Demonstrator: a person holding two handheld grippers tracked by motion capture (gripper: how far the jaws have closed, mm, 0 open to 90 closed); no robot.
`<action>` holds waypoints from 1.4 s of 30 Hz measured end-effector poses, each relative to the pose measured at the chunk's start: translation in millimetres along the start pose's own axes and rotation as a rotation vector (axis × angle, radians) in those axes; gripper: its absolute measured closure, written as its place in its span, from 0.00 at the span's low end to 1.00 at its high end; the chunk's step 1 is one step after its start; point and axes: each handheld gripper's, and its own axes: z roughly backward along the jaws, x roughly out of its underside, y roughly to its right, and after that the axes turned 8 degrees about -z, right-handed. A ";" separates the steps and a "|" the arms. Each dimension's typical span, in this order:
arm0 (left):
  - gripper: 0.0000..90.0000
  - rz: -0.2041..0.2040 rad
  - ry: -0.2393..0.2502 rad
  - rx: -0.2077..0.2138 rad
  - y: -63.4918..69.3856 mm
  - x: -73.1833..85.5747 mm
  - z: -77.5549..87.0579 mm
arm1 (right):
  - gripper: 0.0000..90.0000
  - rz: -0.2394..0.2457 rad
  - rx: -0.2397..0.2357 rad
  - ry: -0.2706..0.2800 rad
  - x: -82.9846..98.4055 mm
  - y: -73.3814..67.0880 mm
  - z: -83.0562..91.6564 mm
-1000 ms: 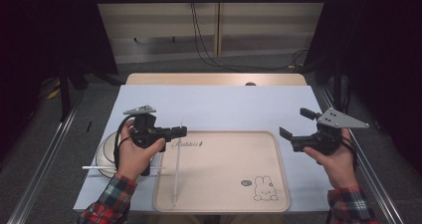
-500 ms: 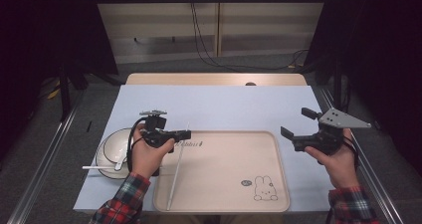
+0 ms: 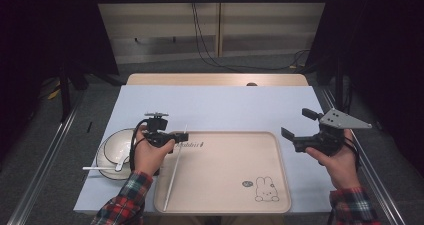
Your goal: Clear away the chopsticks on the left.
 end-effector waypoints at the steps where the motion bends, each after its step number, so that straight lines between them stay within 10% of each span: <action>1: 0.95 -0.005 -0.004 -0.010 -2.7 1.2 -1.7 | 0.04 0.000 -0.001 0.000 0.1 0.0 -0.2; 18: 0.90 -0.012 -0.064 -0.134 -15.5 6.9 -5.2 | 0.04 0.004 -0.007 -0.004 0.1 -1.2 -0.9; 25: 0.79 -0.044 -0.035 -0.107 -14.9 3.1 1.6 | 0.04 0.004 -0.011 -0.003 0.0 -1.1 -0.4; 32: 0.54 -0.174 0.033 -0.074 -9.2 -3.2 15.9 | 0.04 0.004 -0.007 -0.001 -0.1 -0.6 0.2; 42: 0.28 -0.321 0.006 -0.040 -6.5 -7.3 27.9 | 0.04 0.006 -0.011 0.000 -0.3 -1.2 0.0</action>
